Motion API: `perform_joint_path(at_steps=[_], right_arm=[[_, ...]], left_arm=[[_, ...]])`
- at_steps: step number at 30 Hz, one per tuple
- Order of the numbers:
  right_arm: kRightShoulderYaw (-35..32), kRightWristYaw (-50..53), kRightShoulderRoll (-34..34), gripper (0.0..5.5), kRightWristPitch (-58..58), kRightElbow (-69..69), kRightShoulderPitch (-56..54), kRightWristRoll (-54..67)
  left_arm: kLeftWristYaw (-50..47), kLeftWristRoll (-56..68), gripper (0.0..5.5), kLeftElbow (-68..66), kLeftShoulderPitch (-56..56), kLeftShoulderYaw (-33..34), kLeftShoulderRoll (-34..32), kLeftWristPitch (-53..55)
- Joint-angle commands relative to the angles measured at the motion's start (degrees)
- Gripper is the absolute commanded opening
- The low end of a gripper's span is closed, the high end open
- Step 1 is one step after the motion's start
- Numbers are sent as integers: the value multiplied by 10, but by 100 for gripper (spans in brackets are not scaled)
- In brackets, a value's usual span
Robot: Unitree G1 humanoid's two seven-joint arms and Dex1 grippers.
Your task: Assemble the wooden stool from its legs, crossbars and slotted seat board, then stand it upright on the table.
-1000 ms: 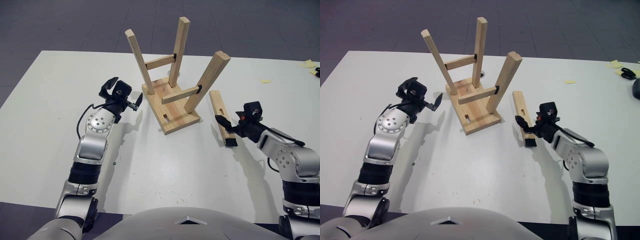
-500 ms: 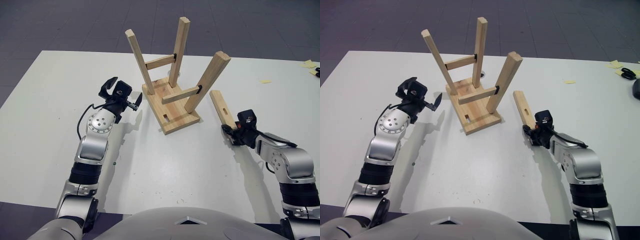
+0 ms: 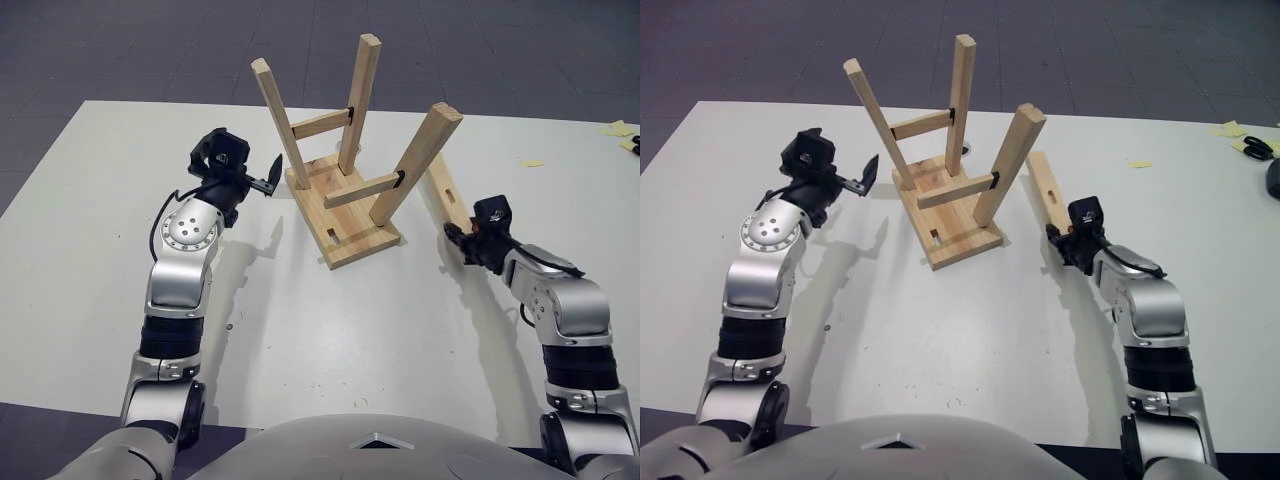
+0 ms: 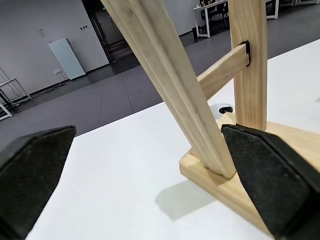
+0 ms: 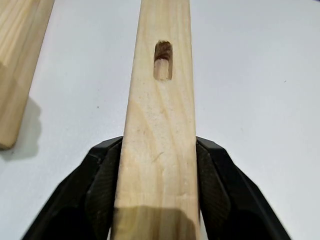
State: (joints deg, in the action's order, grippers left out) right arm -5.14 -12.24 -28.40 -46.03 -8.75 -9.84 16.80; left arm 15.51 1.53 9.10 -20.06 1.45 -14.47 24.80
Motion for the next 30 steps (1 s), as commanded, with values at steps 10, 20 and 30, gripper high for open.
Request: perform_joint_path(at_steps=[10, 20, 30], right_arm=[[-26, -2, -9, 210, 387, 15, -186, -112], [52, -154, 7, 210, 388, -101, -227, -26], [86, -218, -6, 210, 350, -153, -185, 2]], left_arm=[[-61, 368, 540, 112, -212, 196, 67, 238], [-200, 706, 540, 76, -296, 260, 93, 303], [-216, 754, 491, 84, -298, 187, 59, 283]])
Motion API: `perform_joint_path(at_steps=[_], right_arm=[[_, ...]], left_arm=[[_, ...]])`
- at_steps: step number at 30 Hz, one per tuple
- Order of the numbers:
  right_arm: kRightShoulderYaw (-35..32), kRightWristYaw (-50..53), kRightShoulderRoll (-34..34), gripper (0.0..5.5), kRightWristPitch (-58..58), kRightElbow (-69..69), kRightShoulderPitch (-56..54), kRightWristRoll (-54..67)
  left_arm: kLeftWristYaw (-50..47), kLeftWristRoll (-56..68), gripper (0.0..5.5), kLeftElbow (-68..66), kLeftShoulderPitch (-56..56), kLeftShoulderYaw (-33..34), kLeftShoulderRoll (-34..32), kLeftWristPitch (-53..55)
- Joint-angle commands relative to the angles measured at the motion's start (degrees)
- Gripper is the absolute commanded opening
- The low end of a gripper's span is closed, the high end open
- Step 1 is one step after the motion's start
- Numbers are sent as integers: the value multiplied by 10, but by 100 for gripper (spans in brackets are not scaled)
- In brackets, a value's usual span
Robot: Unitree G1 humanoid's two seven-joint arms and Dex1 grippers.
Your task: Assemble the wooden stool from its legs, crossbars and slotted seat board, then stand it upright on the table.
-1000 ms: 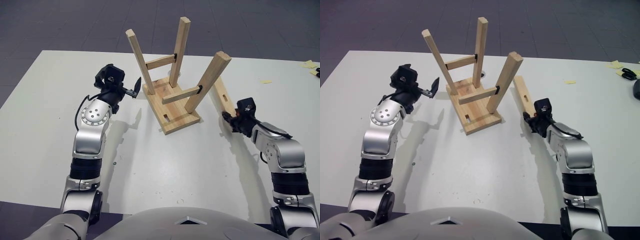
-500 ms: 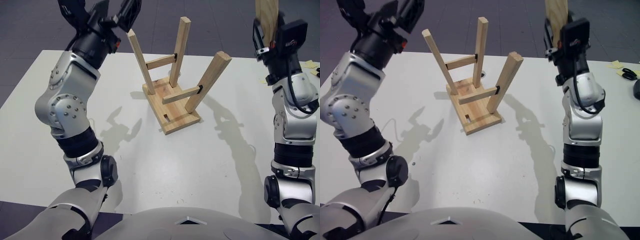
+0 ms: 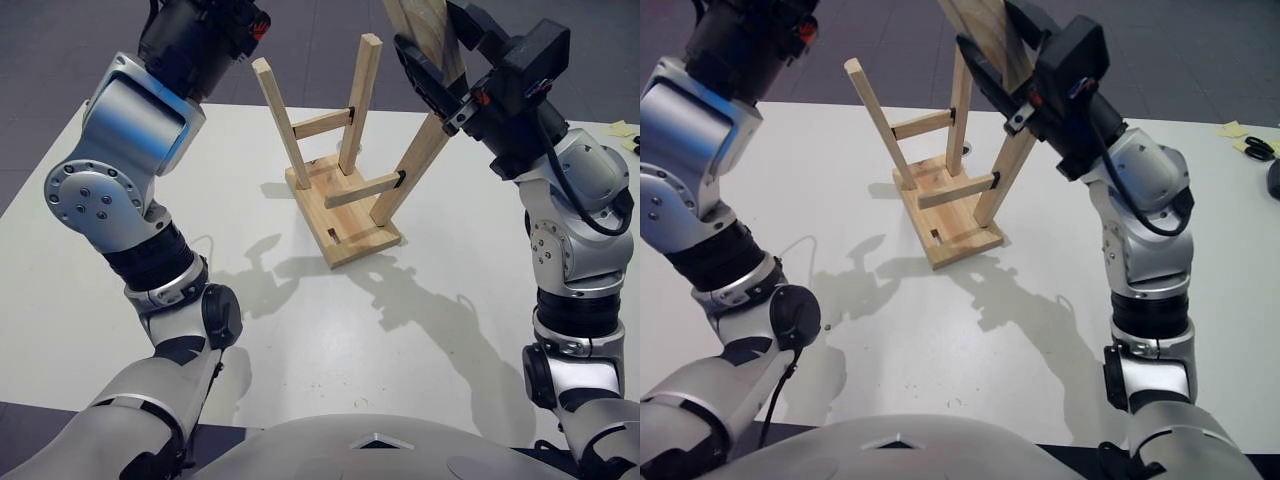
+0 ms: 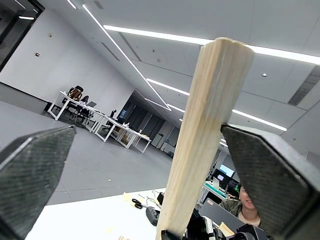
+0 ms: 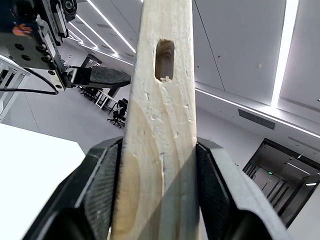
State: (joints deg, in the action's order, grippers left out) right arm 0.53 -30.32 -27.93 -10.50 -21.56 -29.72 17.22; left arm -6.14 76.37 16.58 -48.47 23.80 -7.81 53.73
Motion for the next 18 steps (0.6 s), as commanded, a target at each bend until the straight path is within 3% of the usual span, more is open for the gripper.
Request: perform_joint_path(at_steps=[1, 6, 15, 18], right_arm=[[33, -38, -11, 210, -6, -27, 18, -3], [36, -38, -12, 210, -8, -28, 26, -10], [34, -41, -11, 208, -5, -25, 29, -22], [31, -36, -9, 208, 0, -22, 26, -32]], left_arm=[[6, 11, 472, 15, -14, -41, -10, -9], [30, 69, 393, 34, -11, -51, -20, -17], [38, 45, 528, 21, -2, -91, -65, -39], [35, 6, 525, 19, 5, -103, -79, -47]])
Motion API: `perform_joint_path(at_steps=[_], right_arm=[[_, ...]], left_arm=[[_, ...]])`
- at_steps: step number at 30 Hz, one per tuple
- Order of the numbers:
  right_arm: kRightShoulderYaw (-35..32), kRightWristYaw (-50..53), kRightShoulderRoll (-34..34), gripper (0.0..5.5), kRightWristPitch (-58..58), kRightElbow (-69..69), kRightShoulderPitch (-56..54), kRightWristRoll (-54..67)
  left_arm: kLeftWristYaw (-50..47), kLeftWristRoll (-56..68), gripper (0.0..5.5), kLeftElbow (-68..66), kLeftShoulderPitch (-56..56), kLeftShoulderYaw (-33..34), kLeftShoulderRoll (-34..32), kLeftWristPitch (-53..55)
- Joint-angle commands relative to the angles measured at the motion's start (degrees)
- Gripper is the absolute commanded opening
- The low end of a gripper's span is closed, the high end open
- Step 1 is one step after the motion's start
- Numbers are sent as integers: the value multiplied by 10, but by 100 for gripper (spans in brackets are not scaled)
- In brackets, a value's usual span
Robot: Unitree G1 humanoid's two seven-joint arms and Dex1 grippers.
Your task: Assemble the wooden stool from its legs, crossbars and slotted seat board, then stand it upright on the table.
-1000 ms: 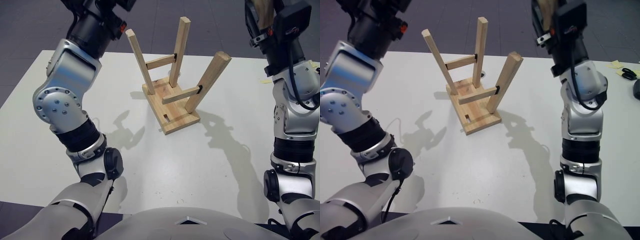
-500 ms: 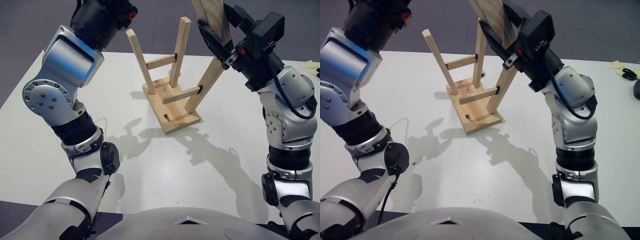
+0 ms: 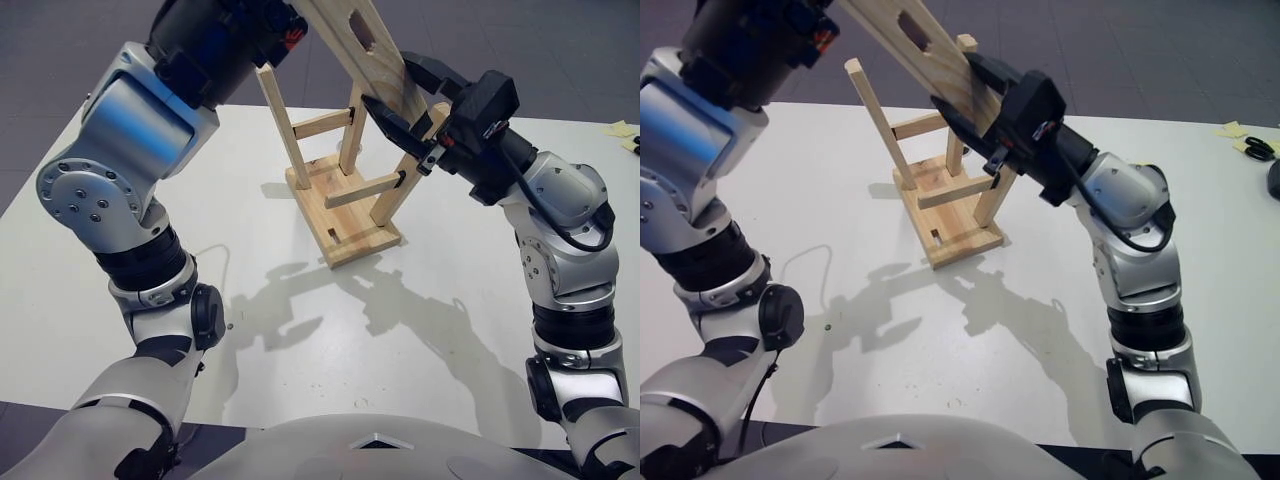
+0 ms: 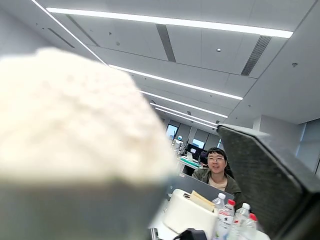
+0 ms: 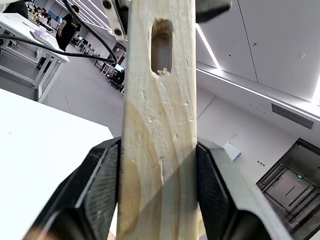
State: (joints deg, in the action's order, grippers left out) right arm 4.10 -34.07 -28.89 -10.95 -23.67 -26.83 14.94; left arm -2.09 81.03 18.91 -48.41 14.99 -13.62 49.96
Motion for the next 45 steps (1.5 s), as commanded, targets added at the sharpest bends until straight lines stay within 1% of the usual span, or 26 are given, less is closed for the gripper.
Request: perform_joint_path(at_steps=[1, 5, 10, 18, 22, 25, 30, 35, 36, 37, 45], right_arm=[[-7, 6, 2, 208, 5, 2, -5, -13], [-10, 15, 5, 208, 8, 7, -10, -26], [-9, 18, 3, 208, 11, 16, -6, -43], [-5, 21, 9, 206, 10, 16, -2, -55], [-3, 23, 12, 206, 9, 15, -2, -54], [-2, 26, 16, 206, 10, 15, -2, -56], [-1, 37, 35, 206, -3, 8, -3, -47], [-3, 43, 50, 206, -25, 5, -8, -41], [-4, 46, 52, 242, -28, 6, -9, -43], [-6, 49, 55, 249, -33, 8, -10, -43], [-36, 80, 61, 370, -53, 37, -16, -44]], left_arm=[[-6, -48, 514, -5, 7, -15, -22, -14], [-8, -63, 447, -3, 20, -7, -25, -27], [4, -33, 363, 14, 22, 1, -22, -39], [14, -28, 225, 42, 17, -7, -38, -53], [7, -46, 159, 29, 10, -4, -47, -62], [12, -71, 116, 25, 17, -15, -55, -63], [45, -147, 105, 42, 32, -48, -77, -72], [50, -157, 105, 32, 26, -31, -70, -92], [49, -160, 105, 29, 25, -28, -71, -94], [47, -164, 105, 25, 23, -23, -71, -98], [26, -223, 105, -30, -6, 33, -95, -136]])
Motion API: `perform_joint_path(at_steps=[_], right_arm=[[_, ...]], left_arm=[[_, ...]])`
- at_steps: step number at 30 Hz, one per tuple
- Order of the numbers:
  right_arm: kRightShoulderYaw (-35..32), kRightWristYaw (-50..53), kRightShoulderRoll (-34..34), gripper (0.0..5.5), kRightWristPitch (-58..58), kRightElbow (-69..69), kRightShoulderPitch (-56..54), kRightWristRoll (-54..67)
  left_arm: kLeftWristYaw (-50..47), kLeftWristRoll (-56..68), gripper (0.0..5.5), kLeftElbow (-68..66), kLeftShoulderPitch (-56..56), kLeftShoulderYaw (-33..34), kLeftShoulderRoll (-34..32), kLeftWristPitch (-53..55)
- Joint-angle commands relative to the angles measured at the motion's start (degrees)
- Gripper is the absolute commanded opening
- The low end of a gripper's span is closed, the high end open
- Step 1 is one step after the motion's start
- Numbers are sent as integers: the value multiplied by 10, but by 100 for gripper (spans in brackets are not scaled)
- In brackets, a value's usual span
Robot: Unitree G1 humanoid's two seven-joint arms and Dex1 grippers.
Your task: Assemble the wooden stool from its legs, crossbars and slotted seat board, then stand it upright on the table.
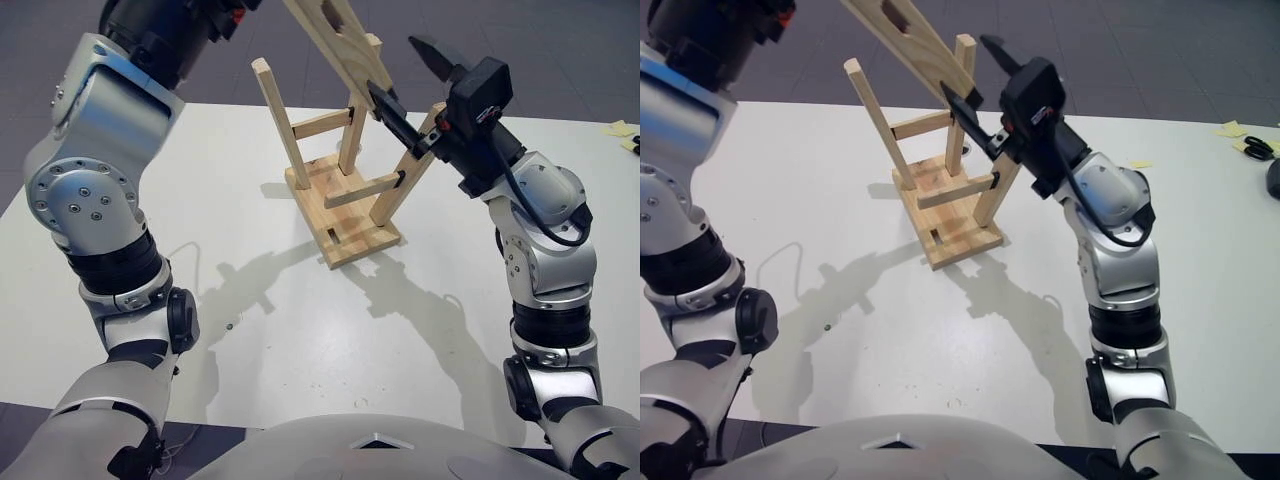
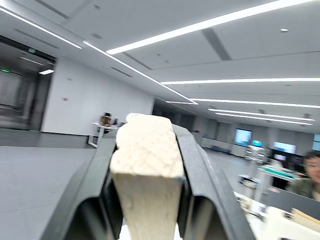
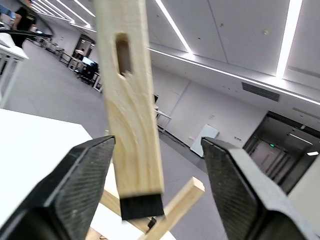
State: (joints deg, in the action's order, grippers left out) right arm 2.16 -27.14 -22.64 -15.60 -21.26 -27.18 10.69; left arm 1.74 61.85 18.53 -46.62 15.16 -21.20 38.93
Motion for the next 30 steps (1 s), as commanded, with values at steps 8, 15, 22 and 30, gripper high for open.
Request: perform_joint_path(at_steps=[8, 15, 22, 30], right_arm=[[-44, 70, 0, 495, -14, 53, -33, -36], [-97, 176, -20, 540, -6, 147, -49, -111], [-138, 226, -30, 540, -15, 216, -61, -125], [-51, 79, -37, 540, -115, 111, 22, -73]], left_arm=[[-11, 47, 105, -68, -66, 165, -64, -56], [9, 86, 105, -106, -33, 252, -156, -52], [35, 69, 105, -78, 51, 219, -139, -46], [80, 13, 105, -20, 105, 165, -171, -40]])
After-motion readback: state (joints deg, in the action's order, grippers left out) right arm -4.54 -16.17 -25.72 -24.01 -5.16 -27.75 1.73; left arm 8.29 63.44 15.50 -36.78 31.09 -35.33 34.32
